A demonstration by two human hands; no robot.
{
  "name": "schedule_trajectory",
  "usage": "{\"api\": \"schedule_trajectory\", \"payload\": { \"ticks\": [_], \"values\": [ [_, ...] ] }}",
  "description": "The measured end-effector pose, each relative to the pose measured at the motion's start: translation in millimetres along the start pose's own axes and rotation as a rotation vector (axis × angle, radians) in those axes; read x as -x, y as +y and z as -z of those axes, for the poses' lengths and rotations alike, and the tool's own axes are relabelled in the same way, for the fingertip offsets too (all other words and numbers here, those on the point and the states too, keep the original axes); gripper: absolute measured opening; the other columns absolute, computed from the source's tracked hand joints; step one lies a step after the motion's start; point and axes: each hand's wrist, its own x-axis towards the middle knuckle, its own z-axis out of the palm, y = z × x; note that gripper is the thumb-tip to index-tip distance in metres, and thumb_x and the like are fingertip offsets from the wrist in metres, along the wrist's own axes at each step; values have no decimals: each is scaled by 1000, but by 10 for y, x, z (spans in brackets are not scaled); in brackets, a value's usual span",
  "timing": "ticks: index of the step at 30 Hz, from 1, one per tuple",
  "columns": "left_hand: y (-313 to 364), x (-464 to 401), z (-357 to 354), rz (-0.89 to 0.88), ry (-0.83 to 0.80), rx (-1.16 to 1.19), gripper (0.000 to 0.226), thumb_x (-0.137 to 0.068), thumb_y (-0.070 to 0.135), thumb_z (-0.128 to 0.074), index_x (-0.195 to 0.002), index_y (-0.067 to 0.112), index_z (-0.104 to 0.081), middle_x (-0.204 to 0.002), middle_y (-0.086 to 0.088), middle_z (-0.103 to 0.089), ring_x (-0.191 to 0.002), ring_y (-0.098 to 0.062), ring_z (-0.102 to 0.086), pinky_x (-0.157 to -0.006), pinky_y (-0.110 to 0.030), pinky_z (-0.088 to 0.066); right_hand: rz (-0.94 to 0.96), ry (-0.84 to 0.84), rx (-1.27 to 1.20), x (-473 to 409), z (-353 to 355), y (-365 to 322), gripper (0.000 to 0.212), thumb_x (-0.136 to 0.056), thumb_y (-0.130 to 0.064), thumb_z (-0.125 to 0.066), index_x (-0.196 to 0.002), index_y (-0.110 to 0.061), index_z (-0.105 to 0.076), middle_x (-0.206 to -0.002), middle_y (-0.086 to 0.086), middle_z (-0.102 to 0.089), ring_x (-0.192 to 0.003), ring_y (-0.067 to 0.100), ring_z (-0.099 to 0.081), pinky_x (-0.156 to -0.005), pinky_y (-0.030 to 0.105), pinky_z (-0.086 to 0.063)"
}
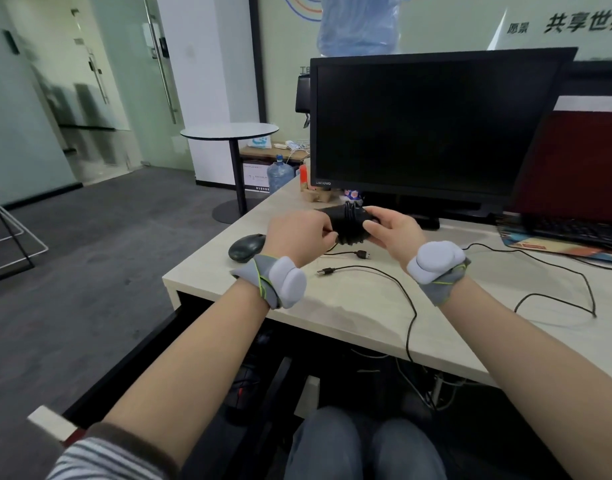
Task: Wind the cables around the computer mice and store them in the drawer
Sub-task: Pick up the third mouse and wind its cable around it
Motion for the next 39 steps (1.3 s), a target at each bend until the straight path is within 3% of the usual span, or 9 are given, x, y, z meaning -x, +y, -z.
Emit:
{"api": "schedule_trajectory", "payload": {
  "ticks": [5, 9, 12, 19, 24, 28, 32, 36, 39],
  "values": [
    [-149, -51, 96, -27, -113, 171, 18, -83, 36, -64, -88, 22, -54, -82, 8, -57, -79, -14, -52, -70, -27, -45, -49, -209, 258, 9, -6, -10, 31, -92, -4, -49, -121, -10, -58, -112, 18, -64, -102, 25, -63, -93, 31, -52],
    [-266, -50, 175, -99, -293, 536, 16, -82, 21, -68, -93, 19, -57, -82, 6, -54, -70, 0, -48, -65, -9, -37, -104, -401, 77, 74, 15, -53, 31, -93, -1, -46, -119, -12, -58, -103, 5, -65, -86, 3, -65, -76, 10, -53],
    [-323, -16, 146, 46, -302, 937, 12, -83, 12, -66, -89, 19, -57, -81, 4, -52, -72, -8, -51, -72, -19, -43, -163, -468, -161, 93, 41, -65, 35, -94, -1, -42, -128, -8, -50, -114, 8, -61, -98, 16, -62, -85, 16, -53],
    [-440, -21, 45, 224, -367, 1752, 23, -97, 15, -39, -76, 18, -48, -63, 10, -51, -46, -2, -44, -47, -16, -38, -301, -546, -491, 174, -76, -104, 26, -95, -7, -37, -111, -11, -57, -82, -4, -73, -73, 6, -68, -71, 18, -57],
    [-331, -7, -24, 310, -225, 1409, 25, -96, 3, -41, -82, 22, -48, -69, 16, -55, -57, 7, -53, -67, -13, -39, -308, -517, -688, 210, -219, -136, 25, -96, -9, -36, -107, -11, -59, -82, -1, -71, -73, 10, -67, -73, 19, -56],
    [-167, 16, -70, 483, -11, 1237, 32, -97, 3, -31, -69, 18, -39, -56, 6, -46, -38, -1, -39, -42, -12, -30, -219, -350, -895, 127, -293, -232, 24, -97, -11, -37, -101, -13, -60, -81, -2, -73, -73, 9, -69, -72, 18, -57],
    [-74, 46, -54, 296, -145, 1127, 17, -100, 13, -31, -104, 19, -46, -62, -1, -49, -32, -3, -36, -35, -14, -27, -136, -41, -930, -24, -291, -268, 26, -95, -8, -44, -120, -8, -51, -91, 3, -68, -80, 11, -67, -75, 21, -57],
    [-32, 107, -37, 116, -387, 738, 19, -98, 27, -36, -106, 22, -53, -60, 7, -56, -40, -6, -45, -40, -16, -36, 5, 129, -692, -83, -202, -236, 25, -96, -6, -43, -119, -12, -51, -105, 6, -64, -94, 13, -63, -83, 20, -53],
    [-17, 96, 31, 20, -221, 439, 29, -95, 37, -42, -102, 17, -62, -61, 11, -55, -65, -13, -56, -66, -26, -46, 47, 201, -401, -84, -58, -189, 31, -94, -2, -43, -124, -3, -52, -123, 20, -58, -109, 22, -56, -97, 33, -48]
  ]
}}
